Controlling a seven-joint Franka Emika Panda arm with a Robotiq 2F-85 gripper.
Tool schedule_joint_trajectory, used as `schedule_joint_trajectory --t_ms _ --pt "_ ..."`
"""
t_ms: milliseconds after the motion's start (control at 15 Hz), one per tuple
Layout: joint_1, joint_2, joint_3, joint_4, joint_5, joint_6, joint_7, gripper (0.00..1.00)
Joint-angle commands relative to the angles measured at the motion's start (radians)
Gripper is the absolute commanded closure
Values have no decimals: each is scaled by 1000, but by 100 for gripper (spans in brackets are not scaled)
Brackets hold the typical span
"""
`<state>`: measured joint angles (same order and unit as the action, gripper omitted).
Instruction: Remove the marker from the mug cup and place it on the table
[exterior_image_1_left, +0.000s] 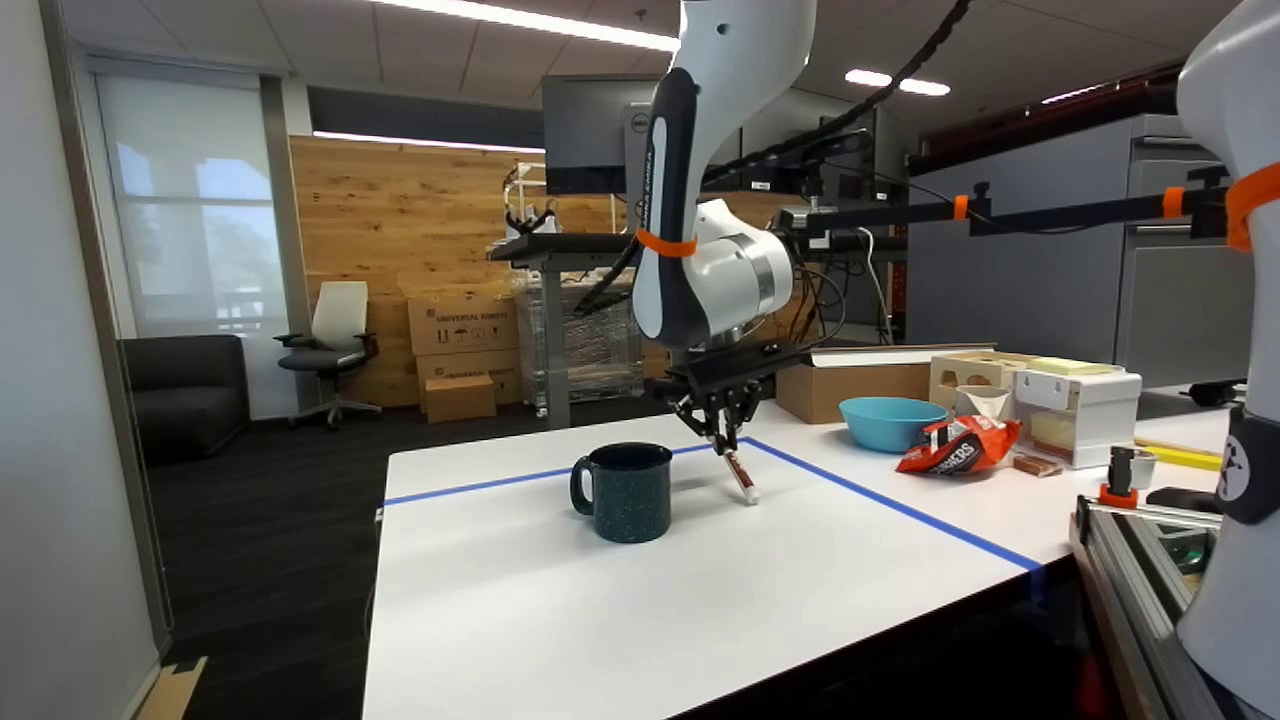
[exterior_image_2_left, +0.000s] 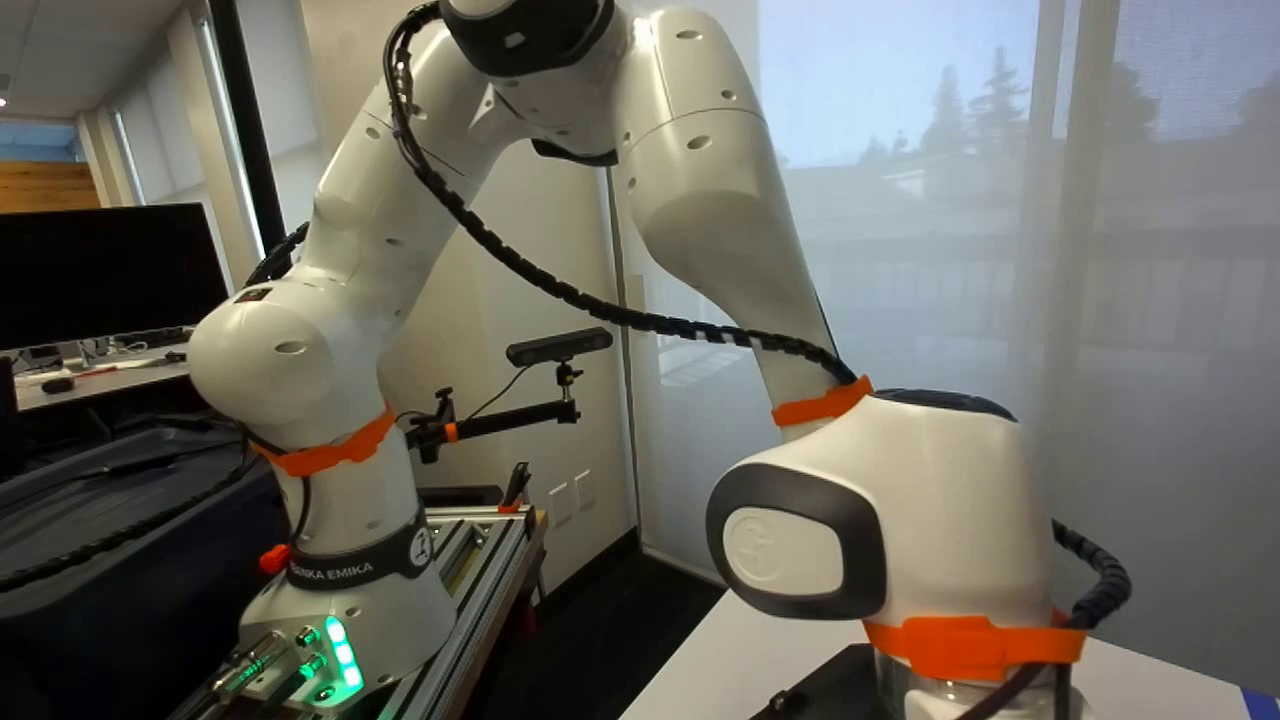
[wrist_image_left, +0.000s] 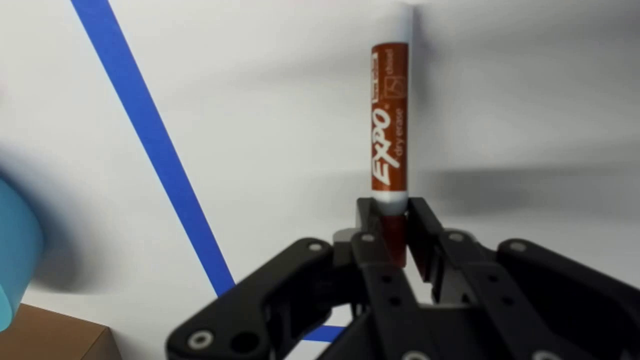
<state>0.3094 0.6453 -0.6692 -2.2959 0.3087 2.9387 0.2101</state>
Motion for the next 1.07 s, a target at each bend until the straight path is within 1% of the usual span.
schedule_joint_trajectory --t_ms 0,200,267,333,400,467,600,800,867,933,1000 --pt "-46 14 30 60 -111 -79 115 95" --pt "-98 15 74 84 -158 -91 148 95" --pt "-116 17 91 88 -164 -86 155 91" --pt "-130 12 104 86 -172 -77 158 55" --pt "-139 6 116 82 -180 -68 161 54" --pt "-145 0 126 77 -188 -55 164 49" --pt "-139 -36 135 50 -204 -25 158 34" --pt "-83 -95 95 3 -244 41 162 10" --pt "-68 -119 83 -10 -253 49 160 3" --pt "-51 -148 69 -25 -262 58 158 0" --pt "-28 -167 47 -38 -273 78 162 0"
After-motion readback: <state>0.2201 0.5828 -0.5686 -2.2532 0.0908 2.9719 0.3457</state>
